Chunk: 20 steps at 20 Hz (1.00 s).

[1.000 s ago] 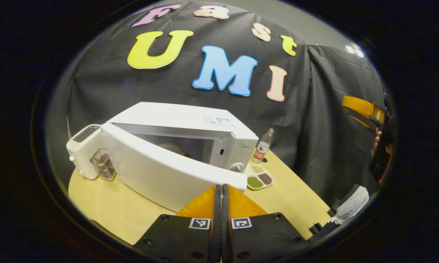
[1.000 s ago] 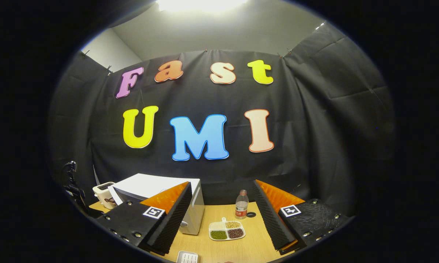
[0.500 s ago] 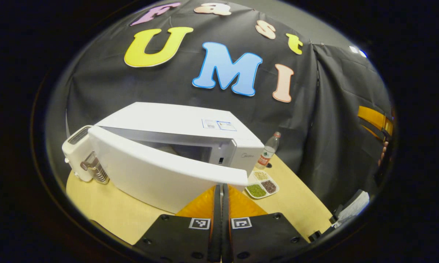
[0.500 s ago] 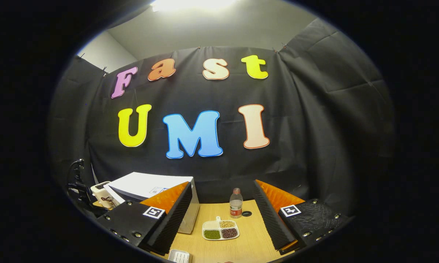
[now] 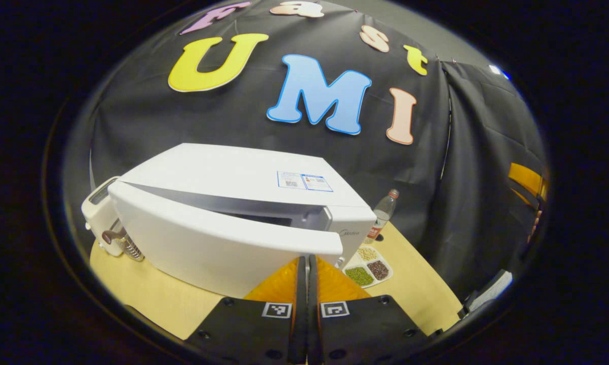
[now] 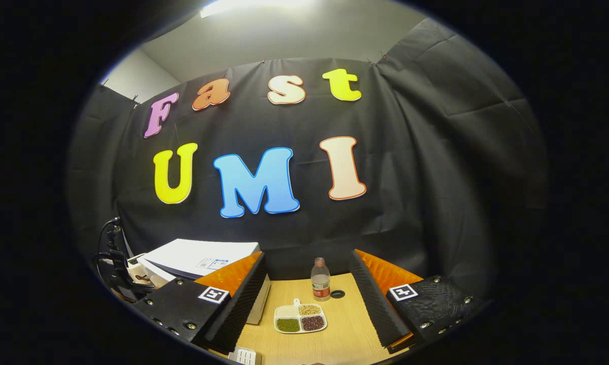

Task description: Open the microwave oven with the left hand, put the food in, and close the microwave oven.

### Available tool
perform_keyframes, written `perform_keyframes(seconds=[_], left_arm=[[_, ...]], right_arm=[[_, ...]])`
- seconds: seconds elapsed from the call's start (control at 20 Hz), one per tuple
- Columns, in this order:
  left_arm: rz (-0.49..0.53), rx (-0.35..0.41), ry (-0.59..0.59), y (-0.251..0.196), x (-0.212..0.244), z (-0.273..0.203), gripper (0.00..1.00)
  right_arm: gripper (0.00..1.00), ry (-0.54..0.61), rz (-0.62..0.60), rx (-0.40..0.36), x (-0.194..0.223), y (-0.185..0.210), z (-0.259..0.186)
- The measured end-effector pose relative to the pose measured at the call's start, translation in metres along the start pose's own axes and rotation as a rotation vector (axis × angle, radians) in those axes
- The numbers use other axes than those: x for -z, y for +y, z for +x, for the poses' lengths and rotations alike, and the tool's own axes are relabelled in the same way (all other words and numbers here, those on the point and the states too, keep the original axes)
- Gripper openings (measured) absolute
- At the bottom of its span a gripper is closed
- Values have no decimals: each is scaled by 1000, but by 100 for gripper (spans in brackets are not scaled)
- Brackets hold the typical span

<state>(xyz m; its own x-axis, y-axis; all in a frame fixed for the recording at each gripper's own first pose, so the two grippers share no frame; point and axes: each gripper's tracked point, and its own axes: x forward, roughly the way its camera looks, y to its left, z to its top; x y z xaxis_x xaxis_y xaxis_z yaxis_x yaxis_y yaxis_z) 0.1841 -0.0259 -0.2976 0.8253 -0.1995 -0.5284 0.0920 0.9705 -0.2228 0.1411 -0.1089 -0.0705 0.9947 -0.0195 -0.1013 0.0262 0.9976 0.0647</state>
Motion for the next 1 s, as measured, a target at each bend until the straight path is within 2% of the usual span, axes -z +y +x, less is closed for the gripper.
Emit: perform_keyframes(seconds=[0.4,0.9,0.95,1.0], left_arm=[[8,-19,-21,3,-17,34,7],[3,-47,-43,4,-19,39,7],[4,-67,-45,9,-23,42,7],[-24,-56,-22,5,-16,39,7]], right_arm=[[99,13,-14,26,-3,-19,3],[99,21,-14,3,0,-14,14],[99,21,-15,2,0,-13,14],[99,22,-17,2,0,-13,14]])
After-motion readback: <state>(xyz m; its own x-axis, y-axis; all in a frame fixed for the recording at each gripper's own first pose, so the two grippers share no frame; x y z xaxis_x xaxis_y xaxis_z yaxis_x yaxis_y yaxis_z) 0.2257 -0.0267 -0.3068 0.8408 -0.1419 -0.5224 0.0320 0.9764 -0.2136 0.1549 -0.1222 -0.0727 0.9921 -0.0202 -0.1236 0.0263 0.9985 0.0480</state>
